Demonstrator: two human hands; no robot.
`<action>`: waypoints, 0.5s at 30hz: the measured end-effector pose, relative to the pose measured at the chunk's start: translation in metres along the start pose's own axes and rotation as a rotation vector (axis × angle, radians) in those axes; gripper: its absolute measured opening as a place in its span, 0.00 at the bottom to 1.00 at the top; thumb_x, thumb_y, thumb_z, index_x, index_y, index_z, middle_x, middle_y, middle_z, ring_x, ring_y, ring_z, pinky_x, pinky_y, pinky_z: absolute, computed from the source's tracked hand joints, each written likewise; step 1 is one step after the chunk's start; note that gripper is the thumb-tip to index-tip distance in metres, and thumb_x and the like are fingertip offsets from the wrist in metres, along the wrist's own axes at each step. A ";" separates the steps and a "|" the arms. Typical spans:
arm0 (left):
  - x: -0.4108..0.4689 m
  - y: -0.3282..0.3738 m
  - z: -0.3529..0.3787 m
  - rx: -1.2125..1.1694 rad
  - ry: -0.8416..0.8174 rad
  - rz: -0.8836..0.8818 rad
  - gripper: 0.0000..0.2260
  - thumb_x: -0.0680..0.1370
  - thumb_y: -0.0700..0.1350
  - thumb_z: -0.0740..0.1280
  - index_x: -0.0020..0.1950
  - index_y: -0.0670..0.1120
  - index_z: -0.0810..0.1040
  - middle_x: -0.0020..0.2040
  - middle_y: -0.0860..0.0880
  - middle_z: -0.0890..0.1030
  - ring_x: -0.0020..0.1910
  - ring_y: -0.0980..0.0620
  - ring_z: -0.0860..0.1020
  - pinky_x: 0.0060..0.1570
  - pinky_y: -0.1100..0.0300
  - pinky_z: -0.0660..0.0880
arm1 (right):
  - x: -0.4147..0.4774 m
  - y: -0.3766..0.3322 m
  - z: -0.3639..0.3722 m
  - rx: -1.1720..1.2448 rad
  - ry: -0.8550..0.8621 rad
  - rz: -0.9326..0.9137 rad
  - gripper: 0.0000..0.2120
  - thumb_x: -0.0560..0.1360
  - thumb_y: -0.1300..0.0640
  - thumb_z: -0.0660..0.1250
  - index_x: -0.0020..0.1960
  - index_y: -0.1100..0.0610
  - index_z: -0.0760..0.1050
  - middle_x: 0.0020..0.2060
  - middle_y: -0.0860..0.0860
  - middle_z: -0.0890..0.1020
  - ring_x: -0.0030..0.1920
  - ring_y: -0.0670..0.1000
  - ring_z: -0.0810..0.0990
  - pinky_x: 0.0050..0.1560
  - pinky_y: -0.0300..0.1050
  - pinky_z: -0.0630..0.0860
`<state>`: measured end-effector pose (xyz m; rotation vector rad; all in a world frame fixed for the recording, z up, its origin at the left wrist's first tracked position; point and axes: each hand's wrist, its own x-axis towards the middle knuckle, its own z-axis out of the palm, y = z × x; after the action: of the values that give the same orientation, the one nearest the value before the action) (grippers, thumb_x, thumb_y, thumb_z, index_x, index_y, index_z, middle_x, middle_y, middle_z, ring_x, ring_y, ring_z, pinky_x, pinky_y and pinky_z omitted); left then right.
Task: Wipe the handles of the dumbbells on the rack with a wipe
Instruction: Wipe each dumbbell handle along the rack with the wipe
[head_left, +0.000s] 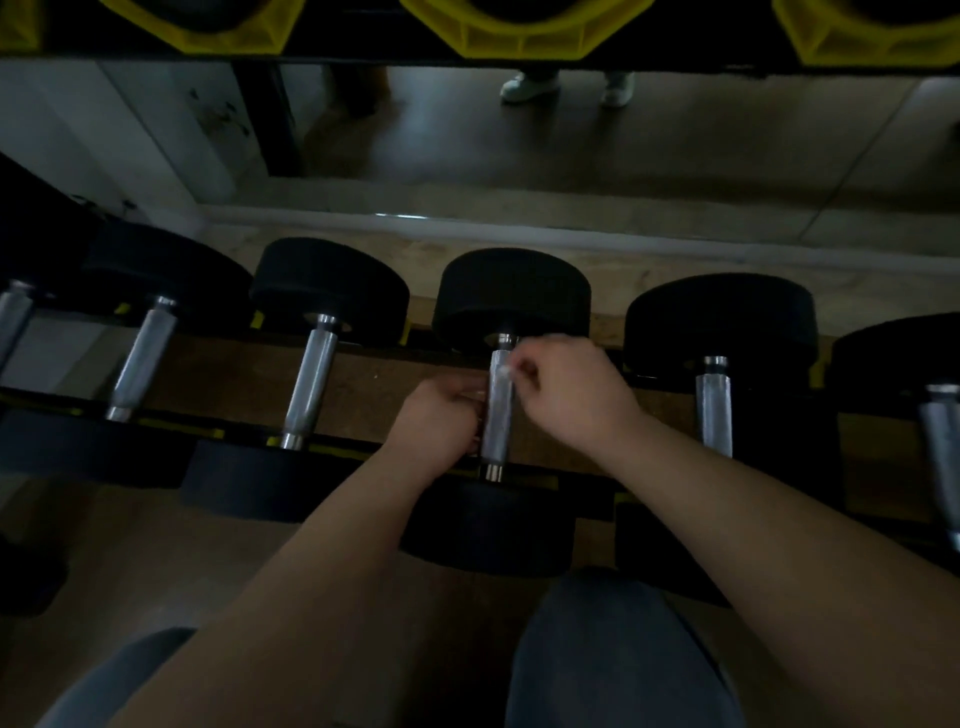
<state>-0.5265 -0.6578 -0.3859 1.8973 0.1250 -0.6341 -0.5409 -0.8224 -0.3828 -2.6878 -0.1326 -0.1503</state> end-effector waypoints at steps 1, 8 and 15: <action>0.002 -0.001 -0.001 -0.018 -0.026 0.004 0.15 0.79 0.38 0.62 0.47 0.56 0.84 0.47 0.47 0.86 0.44 0.49 0.85 0.40 0.57 0.81 | 0.003 0.001 0.000 -0.002 0.051 0.040 0.08 0.80 0.51 0.64 0.54 0.49 0.81 0.45 0.48 0.82 0.43 0.50 0.82 0.43 0.49 0.81; 0.007 0.003 -0.032 -0.001 -0.378 0.006 0.15 0.79 0.34 0.66 0.58 0.53 0.80 0.51 0.46 0.87 0.49 0.50 0.86 0.49 0.57 0.83 | -0.049 -0.020 0.011 0.294 -0.218 0.362 0.02 0.77 0.51 0.72 0.48 0.48 0.83 0.42 0.44 0.85 0.42 0.41 0.83 0.47 0.41 0.81; 0.030 0.017 -0.048 0.119 -0.533 0.020 0.13 0.80 0.35 0.65 0.63 0.44 0.81 0.52 0.45 0.86 0.53 0.48 0.85 0.57 0.52 0.80 | -0.012 -0.024 0.024 0.463 0.141 0.692 0.03 0.76 0.53 0.72 0.45 0.47 0.84 0.44 0.45 0.85 0.48 0.45 0.82 0.49 0.38 0.74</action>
<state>-0.4771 -0.6278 -0.3730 1.7750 -0.2789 -1.1284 -0.5531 -0.7914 -0.3959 -2.1085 0.7089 -0.0765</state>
